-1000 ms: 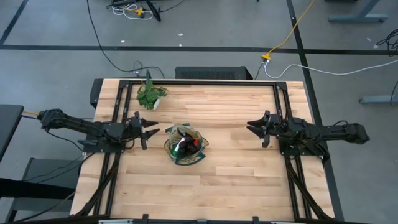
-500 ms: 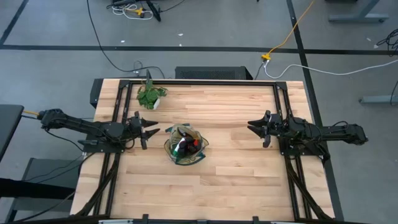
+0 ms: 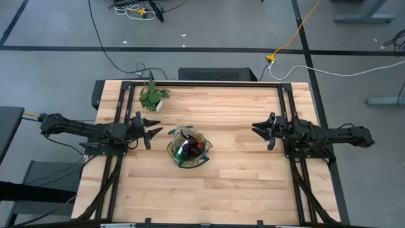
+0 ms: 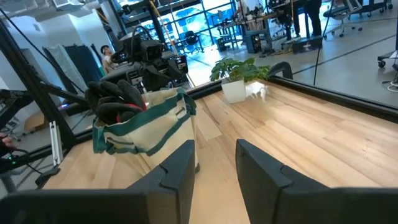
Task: Pick & Place Garden tools in Gardening bag
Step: Return to Home Position
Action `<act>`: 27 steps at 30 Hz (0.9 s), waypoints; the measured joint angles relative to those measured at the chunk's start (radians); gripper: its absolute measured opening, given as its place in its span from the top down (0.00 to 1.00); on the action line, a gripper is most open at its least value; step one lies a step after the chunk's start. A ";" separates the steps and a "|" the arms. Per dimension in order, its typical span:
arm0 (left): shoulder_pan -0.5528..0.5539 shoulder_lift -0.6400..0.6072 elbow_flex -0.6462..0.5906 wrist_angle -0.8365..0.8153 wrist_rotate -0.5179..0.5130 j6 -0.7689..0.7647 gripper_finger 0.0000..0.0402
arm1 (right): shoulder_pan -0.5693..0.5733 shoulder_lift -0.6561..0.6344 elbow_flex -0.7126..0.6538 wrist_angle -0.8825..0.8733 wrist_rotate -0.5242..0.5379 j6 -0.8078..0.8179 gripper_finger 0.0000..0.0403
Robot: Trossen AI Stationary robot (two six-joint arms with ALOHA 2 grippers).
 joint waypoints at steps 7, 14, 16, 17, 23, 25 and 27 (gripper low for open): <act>0.000 0.000 0.000 0.000 0.000 0.000 0.58 | 0.000 0.000 0.000 0.000 0.000 0.000 0.71; 0.000 -0.001 0.000 0.000 0.001 0.000 0.58 | 0.000 0.000 0.000 0.001 0.000 0.000 0.71; 0.000 -0.002 0.000 0.000 0.001 0.000 0.58 | 0.000 0.000 0.000 0.000 0.000 0.000 0.71; 0.000 -0.002 0.000 0.000 0.001 0.000 0.58 | 0.000 0.000 0.000 0.001 0.000 0.000 0.71; 0.000 -0.034 0.000 0.000 0.002 0.000 0.58 | 0.000 0.000 0.000 0.001 0.000 0.000 0.71; 0.000 -0.074 0.000 -0.001 0.002 0.000 0.58 | 0.000 0.000 0.000 0.001 0.000 0.000 0.71; 0.000 -0.123 0.000 0.000 0.001 0.000 0.58 | 0.000 0.000 0.000 0.001 0.000 0.000 0.71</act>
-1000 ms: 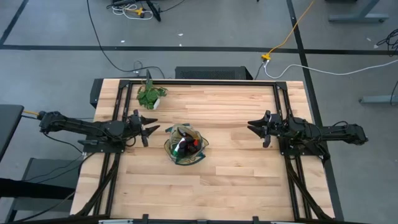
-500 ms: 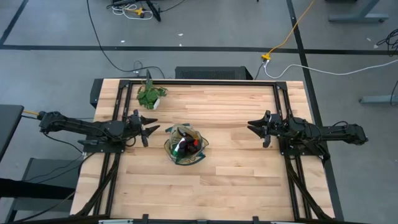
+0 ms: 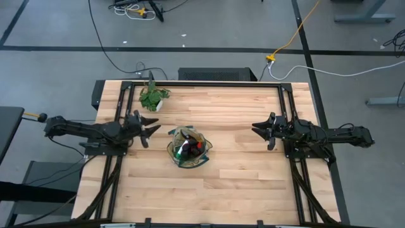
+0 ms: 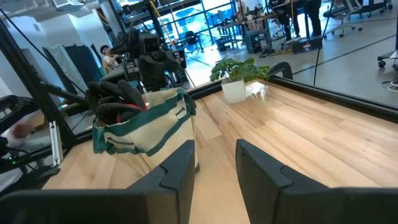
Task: Pick & Place Garden tools in Gardening bag
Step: Return to Home Position
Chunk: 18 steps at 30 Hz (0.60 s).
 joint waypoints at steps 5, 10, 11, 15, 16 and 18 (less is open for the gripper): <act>0.000 -0.089 0.000 0.000 0.000 0.000 0.58 | 0.000 0.000 0.000 0.000 0.000 0.000 0.71; 0.000 -0.136 0.000 0.001 0.000 0.000 0.58 | 0.000 0.000 0.000 0.000 0.000 0.000 0.71; 0.000 -0.135 0.000 0.001 0.000 0.000 0.58 | 0.000 0.000 0.000 0.000 0.000 0.000 0.71; 0.000 -0.133 0.000 0.000 0.000 0.000 0.58 | 0.000 0.000 0.000 0.000 0.000 0.000 0.71; 0.000 -0.133 0.000 0.000 0.000 0.000 0.58 | 0.000 0.000 0.000 0.000 0.000 0.000 0.71; 0.000 -0.133 0.000 0.000 0.000 0.000 0.58 | 0.000 0.000 0.000 0.000 0.000 0.000 0.71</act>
